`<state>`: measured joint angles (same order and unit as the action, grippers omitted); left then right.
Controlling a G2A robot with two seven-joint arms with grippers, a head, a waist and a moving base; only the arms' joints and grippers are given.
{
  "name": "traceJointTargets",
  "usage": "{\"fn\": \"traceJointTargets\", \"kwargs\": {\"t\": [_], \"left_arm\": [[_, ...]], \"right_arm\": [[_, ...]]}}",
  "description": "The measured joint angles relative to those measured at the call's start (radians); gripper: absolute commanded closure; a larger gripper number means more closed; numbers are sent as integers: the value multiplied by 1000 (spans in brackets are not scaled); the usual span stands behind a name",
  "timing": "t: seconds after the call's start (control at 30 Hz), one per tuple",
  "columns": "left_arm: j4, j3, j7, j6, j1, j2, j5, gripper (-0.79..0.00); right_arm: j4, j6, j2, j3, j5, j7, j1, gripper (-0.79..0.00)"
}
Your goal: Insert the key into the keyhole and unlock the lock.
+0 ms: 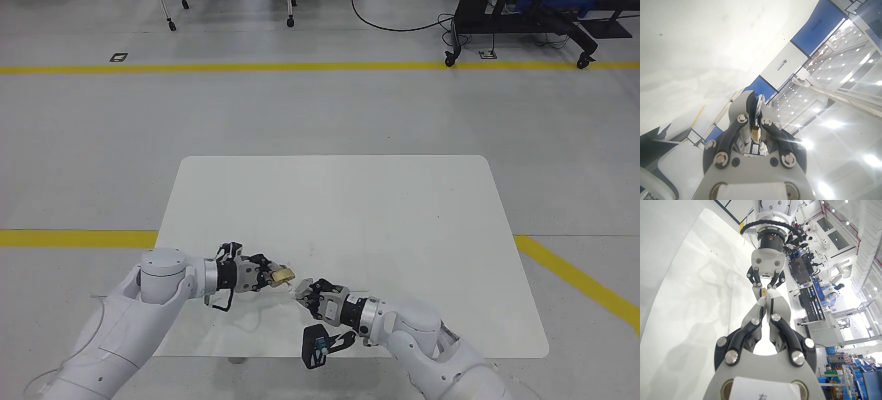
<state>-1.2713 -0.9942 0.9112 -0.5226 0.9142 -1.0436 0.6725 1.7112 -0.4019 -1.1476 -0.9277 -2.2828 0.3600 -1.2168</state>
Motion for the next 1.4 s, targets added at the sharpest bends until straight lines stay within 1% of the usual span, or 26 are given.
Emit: {"fn": "traceJointTargets", "kwargs": {"t": [0.33,0.77,1.13,1.4], "left_arm": [[-1,-16,3,2,8,3,-2,0],[-15,-12,-1,-5,17,1,-13,0],[-13,-12,2,-8,16,-1,-14,0],[-23,-10,5,-10,19,-1,-21,0]], "right_arm": [[13,-8,-2,14,-9,-21,0,0],[7,-8,-8,30,-14,-59,13,0],[19,-30,-12,55,-60,-119,19,0],[10,-31,-19,64,-51,-152,30,0]]}}
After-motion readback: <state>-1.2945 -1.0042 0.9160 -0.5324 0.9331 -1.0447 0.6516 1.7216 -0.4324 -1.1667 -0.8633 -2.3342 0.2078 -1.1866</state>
